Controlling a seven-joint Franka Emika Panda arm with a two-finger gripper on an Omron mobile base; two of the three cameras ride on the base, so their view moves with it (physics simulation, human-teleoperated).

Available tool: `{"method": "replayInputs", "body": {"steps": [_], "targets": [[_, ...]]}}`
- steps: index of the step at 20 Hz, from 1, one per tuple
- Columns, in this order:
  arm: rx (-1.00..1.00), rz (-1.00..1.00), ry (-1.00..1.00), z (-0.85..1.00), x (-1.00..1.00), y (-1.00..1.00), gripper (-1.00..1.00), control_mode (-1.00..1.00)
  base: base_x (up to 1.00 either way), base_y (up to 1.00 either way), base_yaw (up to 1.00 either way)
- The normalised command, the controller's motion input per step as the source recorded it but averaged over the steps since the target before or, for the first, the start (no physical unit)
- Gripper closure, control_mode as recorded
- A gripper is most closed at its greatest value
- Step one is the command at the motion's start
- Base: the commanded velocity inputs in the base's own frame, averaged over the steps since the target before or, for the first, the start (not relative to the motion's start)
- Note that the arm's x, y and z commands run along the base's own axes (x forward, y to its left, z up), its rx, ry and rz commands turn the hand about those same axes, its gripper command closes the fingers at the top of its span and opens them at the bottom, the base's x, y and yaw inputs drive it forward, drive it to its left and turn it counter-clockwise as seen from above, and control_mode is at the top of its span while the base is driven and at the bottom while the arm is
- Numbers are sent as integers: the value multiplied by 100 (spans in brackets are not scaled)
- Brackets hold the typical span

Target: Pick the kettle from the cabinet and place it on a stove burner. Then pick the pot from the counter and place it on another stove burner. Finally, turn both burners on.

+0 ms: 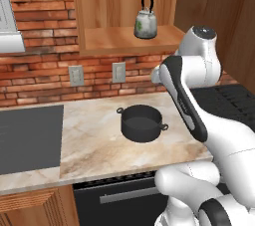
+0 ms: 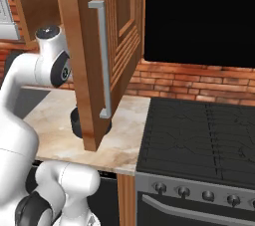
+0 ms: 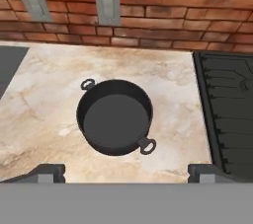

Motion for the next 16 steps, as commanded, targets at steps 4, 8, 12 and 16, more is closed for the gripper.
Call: {"method": "replayInputs", "body": {"steps": [4,8,12,16], "targets": [[-1,0,-26,41,-10,11,-100,-100,0,0,0],[0,0,-28,42,-12,0,-100,-100,0,0,0],[0,0,-27,39,-16,0,-100,-100,0,0,0],[0,0,-27,41,-13,0,-100,-100,0,0,0]]}}
